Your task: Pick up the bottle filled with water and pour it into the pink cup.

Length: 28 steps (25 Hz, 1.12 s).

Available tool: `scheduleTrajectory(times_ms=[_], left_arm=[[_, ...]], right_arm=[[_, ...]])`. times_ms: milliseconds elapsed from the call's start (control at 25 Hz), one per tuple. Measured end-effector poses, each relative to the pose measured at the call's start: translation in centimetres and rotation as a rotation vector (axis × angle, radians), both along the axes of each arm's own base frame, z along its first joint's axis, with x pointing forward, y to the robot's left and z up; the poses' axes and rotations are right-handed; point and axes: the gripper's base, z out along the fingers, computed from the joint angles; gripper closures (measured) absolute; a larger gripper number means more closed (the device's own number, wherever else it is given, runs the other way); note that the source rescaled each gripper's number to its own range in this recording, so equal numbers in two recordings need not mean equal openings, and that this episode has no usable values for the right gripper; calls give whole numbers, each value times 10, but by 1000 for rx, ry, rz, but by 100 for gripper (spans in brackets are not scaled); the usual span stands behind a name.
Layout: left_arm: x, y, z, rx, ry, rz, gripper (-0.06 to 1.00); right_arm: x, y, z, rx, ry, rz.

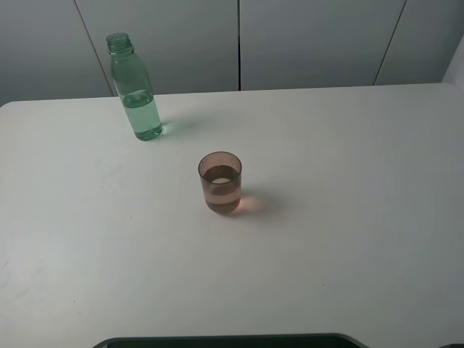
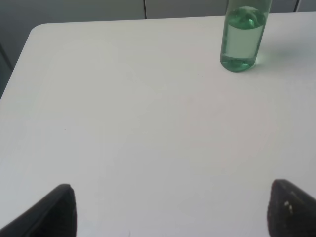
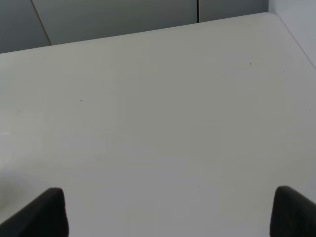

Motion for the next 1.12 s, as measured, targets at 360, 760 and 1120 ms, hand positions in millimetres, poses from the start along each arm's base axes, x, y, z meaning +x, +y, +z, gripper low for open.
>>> scheduleTrajectory(times_ms=[360, 760, 1120], left_arm=[[0, 0, 0, 0, 0, 0, -6], [0, 0, 0, 0, 0, 0, -6], [0, 0, 0, 0, 0, 0, -6]], right_arm=[[0, 0, 0, 0, 0, 0], [0, 0, 0, 0, 0, 0], [0, 0, 0, 0, 0, 0]])
